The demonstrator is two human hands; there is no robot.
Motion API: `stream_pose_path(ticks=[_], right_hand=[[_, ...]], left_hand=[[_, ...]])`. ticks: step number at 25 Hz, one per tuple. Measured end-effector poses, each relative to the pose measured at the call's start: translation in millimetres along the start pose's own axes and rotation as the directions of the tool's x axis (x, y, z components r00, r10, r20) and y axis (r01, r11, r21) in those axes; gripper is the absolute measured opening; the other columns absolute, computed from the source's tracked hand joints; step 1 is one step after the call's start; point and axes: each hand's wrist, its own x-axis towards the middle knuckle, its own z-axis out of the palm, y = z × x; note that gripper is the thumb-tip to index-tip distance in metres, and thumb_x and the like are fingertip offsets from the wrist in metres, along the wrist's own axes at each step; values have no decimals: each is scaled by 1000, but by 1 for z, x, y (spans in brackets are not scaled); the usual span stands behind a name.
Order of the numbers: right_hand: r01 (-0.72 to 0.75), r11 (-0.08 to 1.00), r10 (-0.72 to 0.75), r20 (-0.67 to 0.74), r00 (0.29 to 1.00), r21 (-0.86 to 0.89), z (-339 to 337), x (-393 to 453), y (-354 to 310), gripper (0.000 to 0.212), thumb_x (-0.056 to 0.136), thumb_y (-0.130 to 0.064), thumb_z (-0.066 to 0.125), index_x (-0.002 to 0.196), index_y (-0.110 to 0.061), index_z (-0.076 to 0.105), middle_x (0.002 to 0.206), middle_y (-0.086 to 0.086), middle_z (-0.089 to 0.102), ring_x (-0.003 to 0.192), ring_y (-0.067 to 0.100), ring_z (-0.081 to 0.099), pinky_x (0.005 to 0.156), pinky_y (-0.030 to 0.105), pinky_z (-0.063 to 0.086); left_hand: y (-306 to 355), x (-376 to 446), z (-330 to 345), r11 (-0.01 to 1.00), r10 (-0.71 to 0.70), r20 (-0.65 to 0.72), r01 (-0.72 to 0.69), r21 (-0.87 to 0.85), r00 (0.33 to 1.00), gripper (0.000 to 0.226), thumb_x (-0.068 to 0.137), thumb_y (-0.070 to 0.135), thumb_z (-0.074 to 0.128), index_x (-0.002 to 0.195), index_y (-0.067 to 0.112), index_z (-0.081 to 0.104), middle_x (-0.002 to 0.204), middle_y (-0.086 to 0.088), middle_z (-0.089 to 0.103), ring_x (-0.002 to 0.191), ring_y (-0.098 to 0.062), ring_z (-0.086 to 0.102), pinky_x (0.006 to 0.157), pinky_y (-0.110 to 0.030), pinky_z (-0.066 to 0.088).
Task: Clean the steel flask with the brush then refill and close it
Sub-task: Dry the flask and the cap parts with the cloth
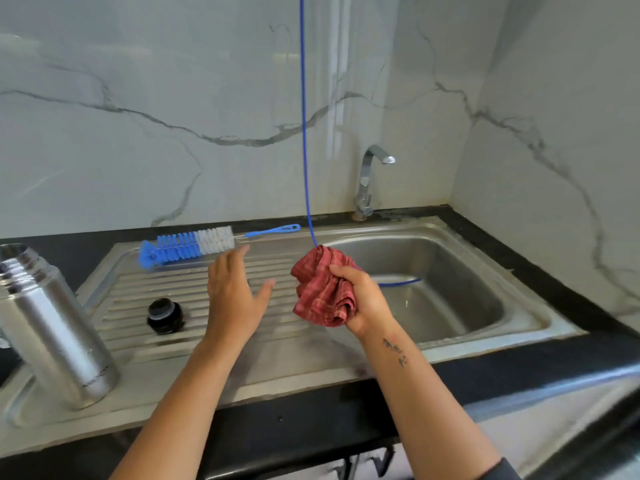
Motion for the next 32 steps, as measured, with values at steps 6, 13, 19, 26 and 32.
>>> stream_pose_path(ticks=[6, 13, 19, 26, 32], right_hand=[[309, 831, -441, -209, 873, -463, -65, -53, -63, 28, 88, -9, 73, 115, -11, 67, 105, 17, 76, 92, 33, 76, 85, 55, 61], [-35, 77, -802, -82, 591, -996, -180, -106, -179, 23, 94, -19, 70, 116, -26, 72, 100, -8, 76, 89, 15, 72, 85, 38, 59], [-482, -339, -787, -37, 616, -808, -261, -106, -217, 30, 93, -8, 63, 119, -20, 73, 114, 8, 71, 98, 29, 68, 86, 40, 58], [-542, -311, -732, -167, 661, -781, -284, -108, -216, 36, 96, -12, 58, 130, -21, 64, 119, 11, 70, 103, 33, 68, 87, 44, 57], [-443, -350, -514, -226, 828, -825, -277, -118, -218, 47, 109, -40, 33, 150, -24, 49, 158, 5, 45, 143, 30, 43, 116, 45, 33]], left_hand=[[75, -44, 62, 954, 285, 458, -206, -217, 842, 65, 91, 63, 54, 134, 15, 62, 129, 3, 59, 125, -19, 53, 109, -34, 43], [60, -51, 71, 932, 362, 669, -265, -248, 649, 62, 75, 80, 48, 113, 38, 72, 103, 23, 68, 100, 2, 62, 90, -26, 51], [54, -56, 73, 942, 337, 687, -220, -255, 644, 30, 87, 64, 64, 107, 42, 69, 101, 27, 66, 98, 8, 60, 89, -27, 53], [48, -58, 79, 945, 310, 675, -140, -294, 670, 29, 85, 59, 72, 109, 43, 68, 102, 26, 67, 100, 9, 62, 90, -25, 54], [49, -58, 81, 940, 321, 666, -141, -310, 673, 26, 86, 55, 74, 107, 39, 70, 100, 25, 68, 99, 9, 62, 90, -24, 53]])
